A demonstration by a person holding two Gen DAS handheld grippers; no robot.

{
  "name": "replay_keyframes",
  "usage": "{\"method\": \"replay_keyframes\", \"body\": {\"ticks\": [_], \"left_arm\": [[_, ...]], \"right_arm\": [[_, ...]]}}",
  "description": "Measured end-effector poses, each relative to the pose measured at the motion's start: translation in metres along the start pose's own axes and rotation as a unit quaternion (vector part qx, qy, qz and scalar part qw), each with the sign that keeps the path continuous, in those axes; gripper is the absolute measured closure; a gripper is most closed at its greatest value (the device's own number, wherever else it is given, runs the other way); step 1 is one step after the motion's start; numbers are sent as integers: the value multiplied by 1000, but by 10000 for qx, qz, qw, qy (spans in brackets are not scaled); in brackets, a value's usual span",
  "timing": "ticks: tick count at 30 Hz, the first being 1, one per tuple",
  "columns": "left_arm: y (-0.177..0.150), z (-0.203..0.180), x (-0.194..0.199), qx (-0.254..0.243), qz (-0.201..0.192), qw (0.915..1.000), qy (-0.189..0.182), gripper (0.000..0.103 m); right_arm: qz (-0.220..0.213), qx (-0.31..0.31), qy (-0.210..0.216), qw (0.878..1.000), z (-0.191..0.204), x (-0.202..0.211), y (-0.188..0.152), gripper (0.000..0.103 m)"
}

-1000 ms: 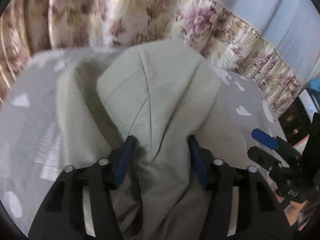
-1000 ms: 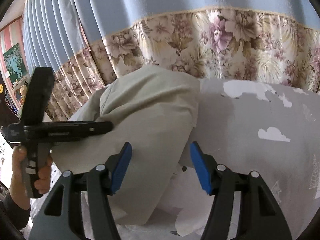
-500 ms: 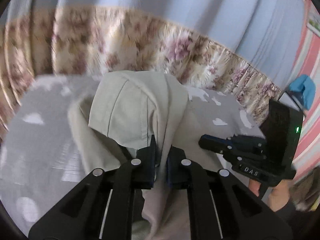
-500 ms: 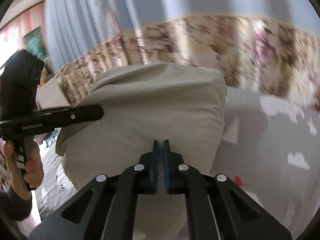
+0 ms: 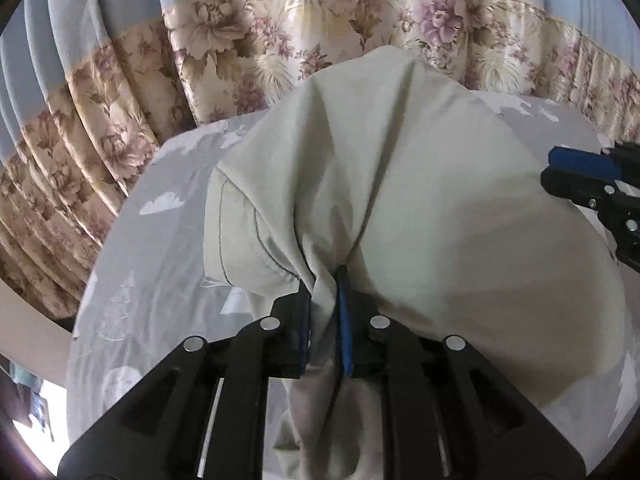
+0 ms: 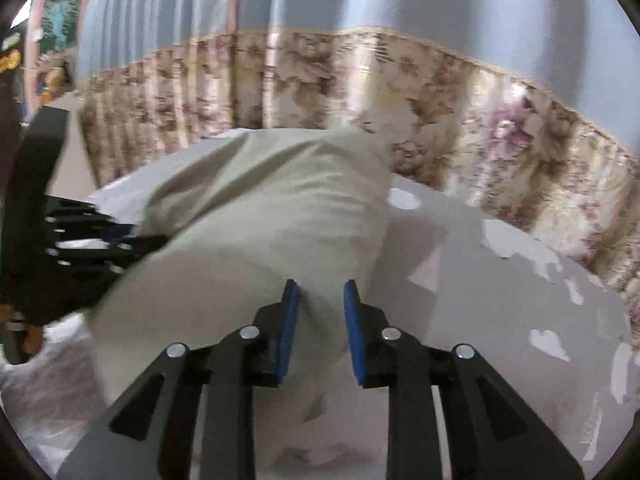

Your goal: Fold large clothes

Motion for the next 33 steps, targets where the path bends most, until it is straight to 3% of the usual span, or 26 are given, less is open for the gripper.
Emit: {"method": "replay_keyframes", "body": {"ticks": [3, 4, 6, 8, 10, 15, 17, 19, 21, 25, 27, 29, 33], "left_arm": [[-1, 12, 9, 274, -21, 9993, -249, 87], [-3, 14, 15, 344, -43, 9989, -319, 81], [-10, 21, 34, 623, -116, 9968, -484, 64], [-15, 24, 47, 762, -216, 9953, -553, 34], [-23, 24, 56, 875, -247, 9941, -597, 23], [-39, 17, 32, 744, 68, 9966, -360, 21], [-40, 15, 22, 715, 138, 9965, -415, 21], [-38, 11, 12, 508, 108, 9984, -240, 18], [-36, 13, 4, 575, 121, 9980, -216, 11], [-35, 17, 9, 573, 189, 9980, -202, 9], [-34, 18, 24, 635, 82, 9979, -118, 8], [-36, 21, 39, 805, -49, 9967, -59, 3], [-43, 27, 53, 1328, -118, 9904, -378, 3]], "right_arm": [[-178, -345, 397, 9985, -9, 14, -6, 80], [-251, -375, 493, 9978, -9, 22, -7, 79], [-317, -395, 657, 9966, -6, 35, -11, 79], [-371, -445, 836, 9948, 0, 43, -13, 78], [-379, -430, 976, 9936, 11, 49, -16, 78], [-202, 66, 570, 9981, 36, 39, -32, 76], [-114, 276, 340, 9990, 38, 35, -35, 68], [5, 277, 337, 9990, 33, 26, -38, 62], [37, 204, 319, 9993, 27, 20, -41, 55], [21, -126, 635, 9979, 17, 26, -43, 53], [-197, -456, 808, 9955, 6, 41, -41, 45], [-403, -737, 791, 9933, -4, 50, -42, 22], [-736, -1394, 650, 9854, -23, 58, -53, 16]]}}
Point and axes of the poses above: each gripper's, at about its wrist camera, not at the fingertips, and x roughly against the way its jaws point, z to its left, y to its top, the point moved 5 cm from there along -x, roughly the way its jaws point, and after that the axes turned 7 degrees about z, right-handed, at the moved point
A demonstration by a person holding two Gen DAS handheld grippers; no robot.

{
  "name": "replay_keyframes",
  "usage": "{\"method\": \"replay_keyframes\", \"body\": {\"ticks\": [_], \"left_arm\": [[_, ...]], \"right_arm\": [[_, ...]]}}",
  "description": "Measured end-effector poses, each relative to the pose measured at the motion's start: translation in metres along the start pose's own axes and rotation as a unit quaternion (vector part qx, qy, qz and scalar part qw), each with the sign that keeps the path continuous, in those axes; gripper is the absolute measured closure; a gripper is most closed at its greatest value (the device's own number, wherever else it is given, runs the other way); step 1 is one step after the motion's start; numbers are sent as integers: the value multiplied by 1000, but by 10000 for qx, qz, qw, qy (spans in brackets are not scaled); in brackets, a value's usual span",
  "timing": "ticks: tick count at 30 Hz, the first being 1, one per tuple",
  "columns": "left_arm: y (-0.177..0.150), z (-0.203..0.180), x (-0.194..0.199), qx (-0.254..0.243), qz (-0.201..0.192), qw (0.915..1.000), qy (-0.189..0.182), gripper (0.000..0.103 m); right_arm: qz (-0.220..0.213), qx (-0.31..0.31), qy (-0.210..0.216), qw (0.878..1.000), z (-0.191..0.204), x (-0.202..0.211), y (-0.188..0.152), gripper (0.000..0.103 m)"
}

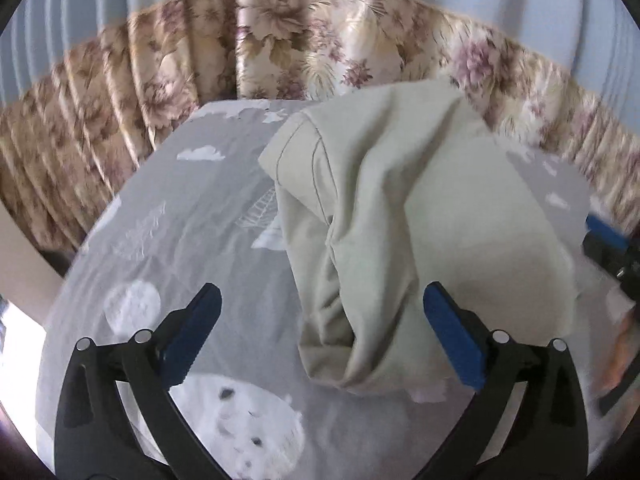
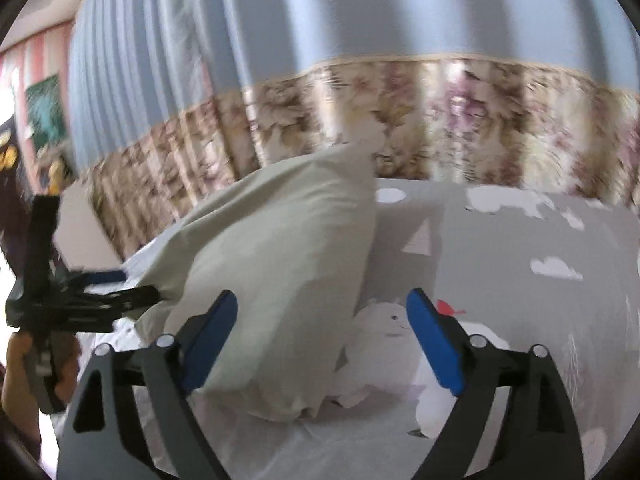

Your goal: Fold large clothes

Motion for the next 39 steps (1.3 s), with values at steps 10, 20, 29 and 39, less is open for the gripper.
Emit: {"method": "replay_keyframes", "body": {"ticks": [10, 20, 29, 39], "left_arm": [[-10, -11, -37, 1095, 254, 9888, -984, 3], [-5, -13, -65, 1070, 477, 9819, -1488, 3], [1, -21, -71, 928, 470, 9712, -2142, 46], [19, -86, -37, 113, 5, 9753, -2206, 75]], "right_arm": [[131, -441, 80, 9989, 1, -16, -9, 16], [696, -892, 350, 9930, -5, -47, -9, 14], [1045, -1000, 1197, 9822, 5, -72, -14, 42], [-189, -449, 643, 9967, -19, 1, 9, 67]]}}
Point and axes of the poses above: each gripper's, at about its wrist camera, not at the fingertips, and x roughly against the way its jaws point, z to its left, y to its top, the point moved 5 cm from there along -x, roughly the way its jaws point, and after that the axes turned 7 degrees about z, right-handed, at the moved point
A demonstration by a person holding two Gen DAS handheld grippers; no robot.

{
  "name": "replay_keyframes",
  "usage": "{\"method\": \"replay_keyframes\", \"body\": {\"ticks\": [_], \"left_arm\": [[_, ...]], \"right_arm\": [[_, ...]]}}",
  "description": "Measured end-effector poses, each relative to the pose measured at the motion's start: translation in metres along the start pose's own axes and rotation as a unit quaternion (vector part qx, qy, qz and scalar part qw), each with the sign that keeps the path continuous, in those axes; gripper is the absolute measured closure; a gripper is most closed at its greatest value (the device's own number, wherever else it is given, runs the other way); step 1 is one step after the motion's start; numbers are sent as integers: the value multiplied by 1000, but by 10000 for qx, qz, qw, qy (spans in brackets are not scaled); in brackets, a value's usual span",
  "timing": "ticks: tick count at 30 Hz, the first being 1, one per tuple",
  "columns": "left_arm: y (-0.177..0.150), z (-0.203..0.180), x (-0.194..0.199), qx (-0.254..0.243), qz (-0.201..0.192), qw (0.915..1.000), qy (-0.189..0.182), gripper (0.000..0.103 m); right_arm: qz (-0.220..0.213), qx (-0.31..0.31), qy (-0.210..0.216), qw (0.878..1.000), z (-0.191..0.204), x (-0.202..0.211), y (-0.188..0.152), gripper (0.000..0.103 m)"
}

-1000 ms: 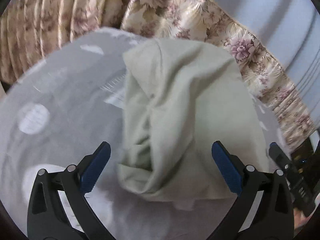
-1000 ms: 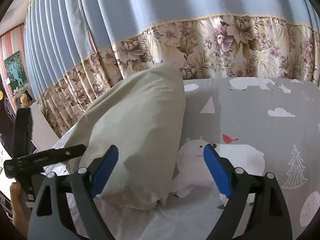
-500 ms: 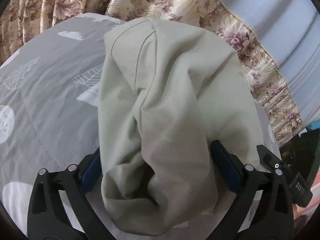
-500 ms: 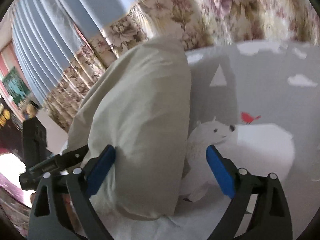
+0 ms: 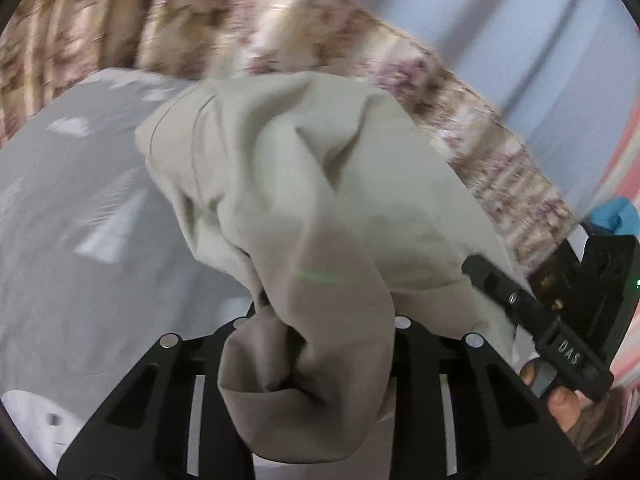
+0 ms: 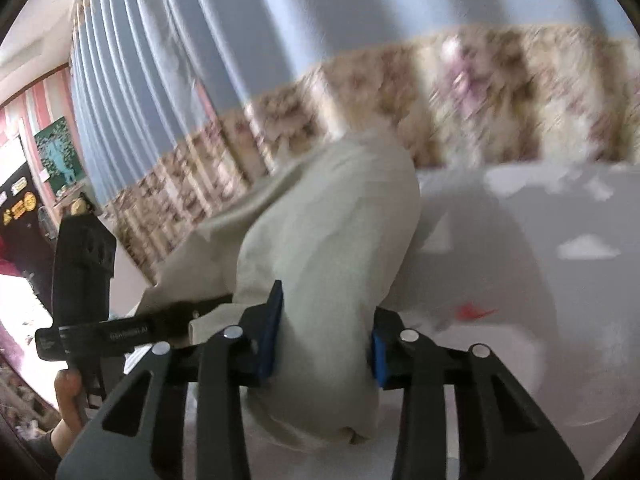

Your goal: Fold large clothes

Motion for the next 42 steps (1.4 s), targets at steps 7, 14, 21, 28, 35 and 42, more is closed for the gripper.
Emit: {"method": "replay_keyframes", "body": {"ticks": [7, 14, 21, 28, 35, 42], "left_arm": [[-13, -93, -47, -1036, 300, 9940, -160, 74], [-38, -51, -46, -684, 475, 9965, 65, 21], [-42, -30, -19, -510, 276, 9965, 605, 19], [-28, -32, 10, -809, -228, 9849, 1512, 14], [-49, -65, 60, -1030, -1325, 9666, 1936, 3], [-81, -78, 76, -977, -1799, 9552, 2139, 3]], "right_arm": [[237, -231, -832, 9960, -78, 59, -26, 67], [808, 48, -932, 9924, -93, 65, -40, 60], [836, 289, -1204, 9888, -85, 80, -48, 55], [387, 416, -1870, 9807, -80, 117, -48, 48], [-537, 67, -2136, 9754, -69, 144, -58, 21], [-917, -237, -2357, 9672, -57, 157, -88, 10]]}}
Point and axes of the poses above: each gripper's, at about its wrist camera, not at the fingertips, and x roughly against the way its jaws point, z to its left, y to its top, the point moved 5 cm from there along -x, roughly the way its jaws point, and after that the axes turned 7 degrees about z, right-handed, at the moved point
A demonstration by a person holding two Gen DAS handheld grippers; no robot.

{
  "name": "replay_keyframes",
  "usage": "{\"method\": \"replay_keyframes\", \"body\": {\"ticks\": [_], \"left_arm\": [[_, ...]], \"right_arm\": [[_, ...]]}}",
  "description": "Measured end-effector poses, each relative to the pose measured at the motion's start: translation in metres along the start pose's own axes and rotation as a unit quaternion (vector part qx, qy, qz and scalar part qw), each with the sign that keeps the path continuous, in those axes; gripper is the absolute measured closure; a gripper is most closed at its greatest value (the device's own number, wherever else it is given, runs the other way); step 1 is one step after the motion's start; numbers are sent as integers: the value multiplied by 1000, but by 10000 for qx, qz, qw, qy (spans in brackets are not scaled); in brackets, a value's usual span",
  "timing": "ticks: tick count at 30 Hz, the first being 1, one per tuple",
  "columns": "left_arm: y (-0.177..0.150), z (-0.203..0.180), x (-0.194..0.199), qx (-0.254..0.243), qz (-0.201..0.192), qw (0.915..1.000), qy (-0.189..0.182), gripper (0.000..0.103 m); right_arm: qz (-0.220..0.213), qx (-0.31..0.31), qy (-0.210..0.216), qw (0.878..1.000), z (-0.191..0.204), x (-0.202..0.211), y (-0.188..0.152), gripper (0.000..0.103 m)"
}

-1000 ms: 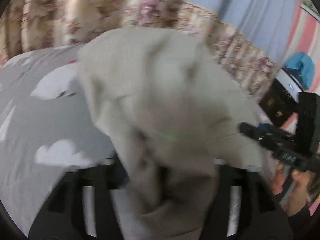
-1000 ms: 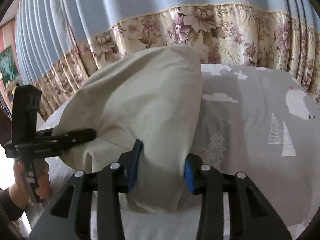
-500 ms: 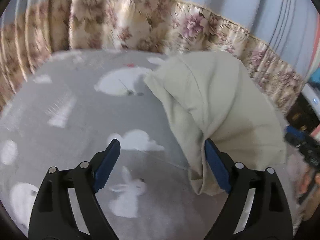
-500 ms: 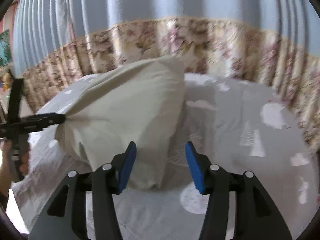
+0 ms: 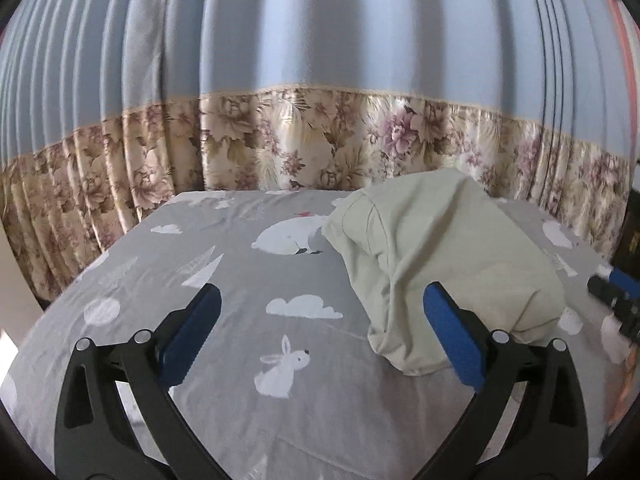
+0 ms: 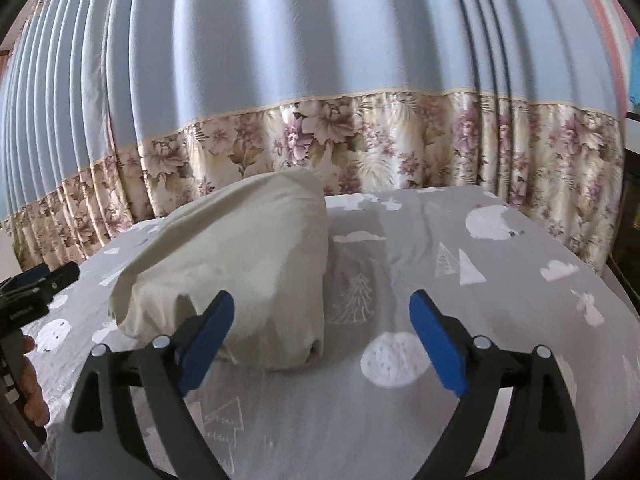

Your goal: Fold large clothes

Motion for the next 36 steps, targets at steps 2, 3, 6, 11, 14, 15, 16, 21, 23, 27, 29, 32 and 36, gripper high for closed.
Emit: {"method": "replay_keyframes", "body": {"ticks": [2, 3, 6, 11, 14, 15, 16, 21, 23, 27, 29, 32, 36], "left_arm": [[-6, 0, 7, 150, -69, 9997, -192, 3], [-7, 1, 9, 202, -103, 9995, -227, 3], [-10, 3, 17, 158, -325, 9993, 35, 3], [-13, 0, 21, -29, -432, 9985, 327, 3], [-20, -3, 22, -117, -492, 9977, 457, 3], [-21, -5, 22, -174, -484, 9975, 487, 3], [-22, -9, 19, -286, -410, 9976, 470, 3], [-22, -14, 21, -433, -462, 9968, 488, 3], [-22, -13, 23, -403, -503, 9967, 494, 3], [-22, -9, 23, -289, -477, 9974, 456, 3], [-23, -6, 22, -198, -455, 9979, 424, 3], [-22, -4, 22, -152, -477, 9979, 413, 3], [-23, -5, 25, -197, -562, 9975, 369, 3]], "right_arm": [[-220, 23, -94, 9997, 2, 11, 0, 3], [-296, 51, -146, 9994, 3, 16, 0, 3], [-370, 105, -192, 9991, 7, 24, -4, 2], [-457, 83, -410, 9981, 6, 33, -6, 2], [-387, 71, -450, 9982, 5, 32, -8, 2], [-397, 63, -452, 9982, 5, 32, -8, 2], [-398, 64, -456, 9981, 5, 32, -8, 2], [-359, 210, -476, 9980, 9, 31, -8, 2], [-378, 276, -499, 9977, 12, 31, -8, 2], [-398, 279, -493, 9976, 11, 32, -8, 2], [-417, 232, -473, 9977, 10, 33, -7, 2], [-385, 182, -485, 9979, 11, 33, -8, 2], [-363, 195, -499, 9979, 12, 34, -9, 2]]}}
Point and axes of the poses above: each gripper's, at about its wrist camera, not at the fingertips, and x roughly against the way its jaws point, z to its left, y to its top, the point moved 5 cm from there along -x, roughly the way its jaws point, and after that the axes turned 7 degrees about z, right-handed, at the moved point
